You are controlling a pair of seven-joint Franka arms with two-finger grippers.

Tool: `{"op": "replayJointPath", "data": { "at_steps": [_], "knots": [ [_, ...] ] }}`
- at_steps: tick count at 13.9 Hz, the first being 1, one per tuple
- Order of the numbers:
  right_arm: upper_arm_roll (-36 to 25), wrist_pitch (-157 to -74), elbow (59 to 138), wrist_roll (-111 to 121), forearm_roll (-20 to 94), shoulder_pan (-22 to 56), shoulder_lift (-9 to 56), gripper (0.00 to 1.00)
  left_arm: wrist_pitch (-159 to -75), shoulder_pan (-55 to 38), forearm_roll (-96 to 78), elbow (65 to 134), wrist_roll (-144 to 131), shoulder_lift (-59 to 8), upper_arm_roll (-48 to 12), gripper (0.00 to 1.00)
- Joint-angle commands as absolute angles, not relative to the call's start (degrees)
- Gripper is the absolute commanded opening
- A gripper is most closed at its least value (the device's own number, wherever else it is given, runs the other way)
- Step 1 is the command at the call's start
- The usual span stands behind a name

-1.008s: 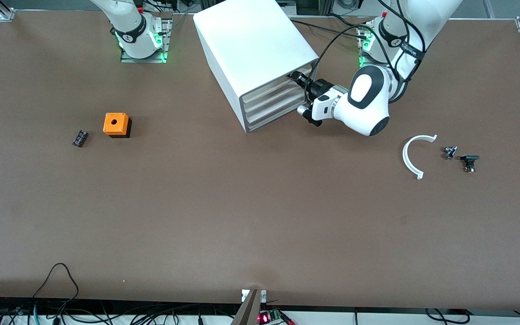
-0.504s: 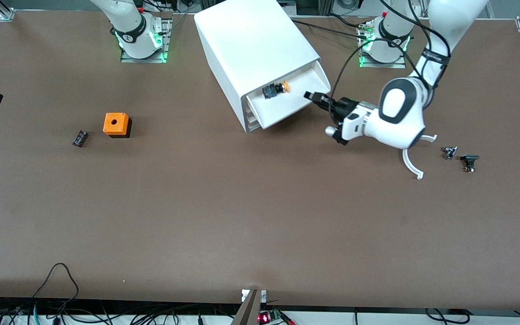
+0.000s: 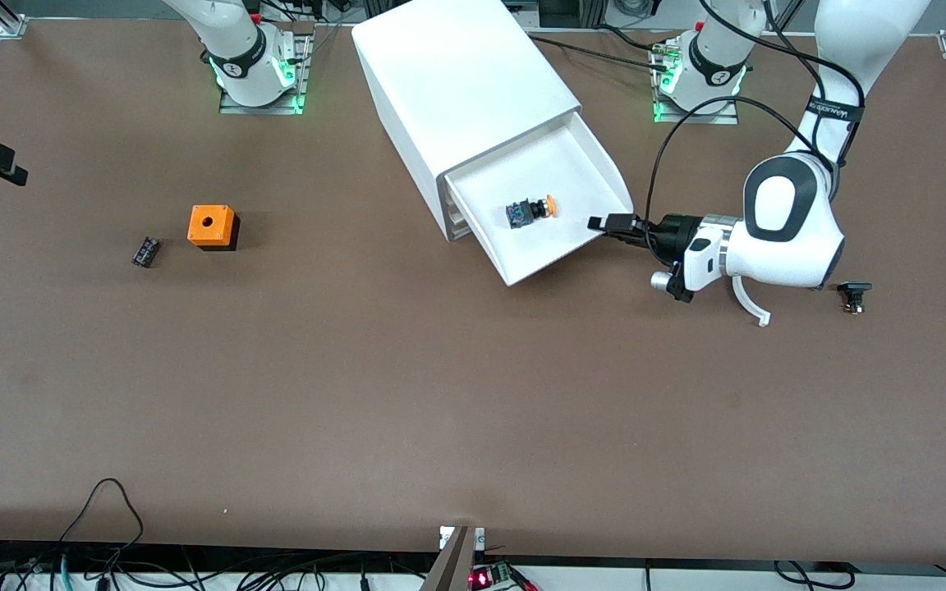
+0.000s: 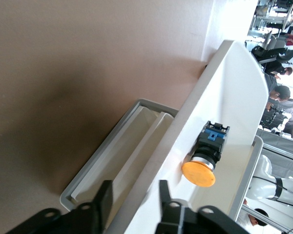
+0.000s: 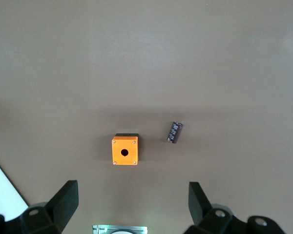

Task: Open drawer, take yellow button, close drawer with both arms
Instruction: 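Release the drawer and withdraw the left gripper while the right gripper reaches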

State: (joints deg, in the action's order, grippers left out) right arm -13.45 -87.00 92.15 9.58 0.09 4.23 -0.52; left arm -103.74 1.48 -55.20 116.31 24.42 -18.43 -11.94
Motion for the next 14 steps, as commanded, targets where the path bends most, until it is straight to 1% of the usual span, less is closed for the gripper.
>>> {"op": "replayJointPath", "data": {
  "at_steps": [1, 3, 4, 6, 8, 9, 10, 11, 14],
  "knots": [
    [-12.4, -86.22, 90.7, 10.37, 0.35, 4.48, 0.0, 1.0, -104.76, 1.93, -53.79, 114.79, 23.38, -16.53, -11.95, 1.0],
    [-12.04, -88.14, 90.35, 10.37, 0.09, 4.92, 0.35, 1.0, -107.91, 2.02, -47.33, 112.86, 23.29, -14.78, -11.78, 1.0],
    [-11.78, -90.07, 90.35, 10.37, 0.52, 5.01, 1.92, 1.0, -110.02, 2.11, -44.15, 111.29, 23.29, -13.9, -11.69, 1.0],
    [-11.69, -92.18, 90.09, 10.02, 0.7, 7.8, 3.51, 1.0, -114.94, 4.64, -42.8, 110.74, 22.85, -10.83, -10.73, 1.0],
    [-11.69, -92.46, 90.09, 10.19, 0.79, 9.92, 3.6, 1.0, -117.5, 5.45, -42.54, 110.57, 23.29, -8.71, -8.62, 1.0],
    [-11.69, -92.03, 90.09, 10.46, 0.7, 11.41, 3.6, 1.0, -117.34, 5.54, -42.45, 110.83, 23.29, -7.66, -8.27, 1.0],
    [-11.69, -91.93, 90.17, 10.2, -0.25, 14.04, 3.6, 1.0, -116.72, 6.06, -41.41, 110.74, 23.2, -6.25, -6.35, 1.0],
    [-11.78, -91.85, 90.09, 10.28, -1.13, 15.02, 3.6, 1.0, -115.76, 6.06, -36.87, 110.31, 23.2, -4.94, -5.72, 1.0],
    [-11.69, -91.32, 90.35, 10.28, -0.36, 15.47, 3.69, 1.0, -107.96, 6.15, -18.68, 101.63, 21.63, -3.96, -4.49, 1.0]
  ]
}}
